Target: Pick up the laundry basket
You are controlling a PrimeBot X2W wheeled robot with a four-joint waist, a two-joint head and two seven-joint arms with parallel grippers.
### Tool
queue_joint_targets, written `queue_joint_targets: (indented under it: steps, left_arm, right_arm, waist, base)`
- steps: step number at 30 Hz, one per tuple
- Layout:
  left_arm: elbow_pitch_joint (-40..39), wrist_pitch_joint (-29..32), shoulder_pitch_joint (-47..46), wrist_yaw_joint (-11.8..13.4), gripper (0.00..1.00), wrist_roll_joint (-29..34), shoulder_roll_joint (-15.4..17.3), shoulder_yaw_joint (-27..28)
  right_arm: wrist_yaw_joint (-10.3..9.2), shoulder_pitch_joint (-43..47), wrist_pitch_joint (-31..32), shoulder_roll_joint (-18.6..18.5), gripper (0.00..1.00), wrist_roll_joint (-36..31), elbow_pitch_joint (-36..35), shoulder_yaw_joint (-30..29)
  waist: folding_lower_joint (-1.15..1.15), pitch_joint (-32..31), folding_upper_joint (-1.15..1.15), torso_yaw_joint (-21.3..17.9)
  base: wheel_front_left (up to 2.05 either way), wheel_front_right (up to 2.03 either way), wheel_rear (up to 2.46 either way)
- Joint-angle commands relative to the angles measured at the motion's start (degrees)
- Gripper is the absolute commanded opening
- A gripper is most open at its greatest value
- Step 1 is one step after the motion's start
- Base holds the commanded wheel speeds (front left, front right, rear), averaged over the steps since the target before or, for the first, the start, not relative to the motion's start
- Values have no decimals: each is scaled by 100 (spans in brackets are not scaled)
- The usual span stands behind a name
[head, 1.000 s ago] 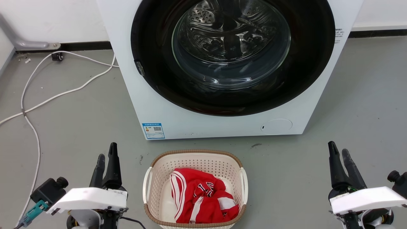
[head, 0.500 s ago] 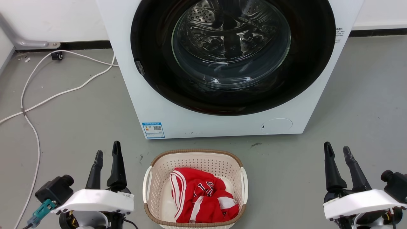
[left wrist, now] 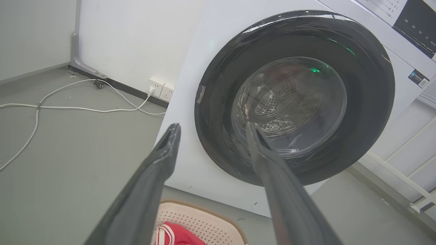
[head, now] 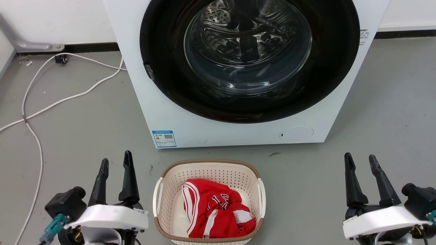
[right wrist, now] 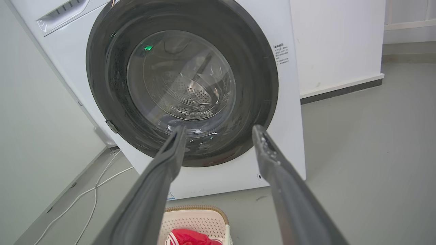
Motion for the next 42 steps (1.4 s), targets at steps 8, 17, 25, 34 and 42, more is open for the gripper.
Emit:
queue_joint_targets:
  steps: [8, 17, 25, 34, 42]
  left_arm:
    - [-84, -153, 67, 49, 100, 602, 22, -42]
    - [-59, -255, 95, 153, 100, 1120, 23, -83]
    - [-161, -349, 132, 188, 100, 1482, 24, -122]
    - [-252, -450, 191, 94, 100, 1860, 25, -90]
    - [-248, -529, 239, 89, 100, 2187, 26, -42]
  right_arm:
    - [0, 77, -163, -31, 100, -612, -136, 30]
    - [0, 137, -267, -33, 100, -1063, -186, 47]
    - [-1, 181, -361, -35, 100, -1477, -255, 44]
    - [-1, 225, -460, -37, 100, -1904, -329, 73]
    - [-1, 294, -551, -39, 100, -2237, -359, 82]
  waist:
    - [0, 14, 0, 4]
    - [0, 18, 0, 11]
    - [0, 28, 0, 24]
    - [0, 42, 0, 45]
    - [0, 30, 0, 57]
  base:
    - [0, 0, 0]
    - [0, 0, 0]
    - [0, 0, 0]
    - [0, 0, 0]
    - [0, 0, 0]
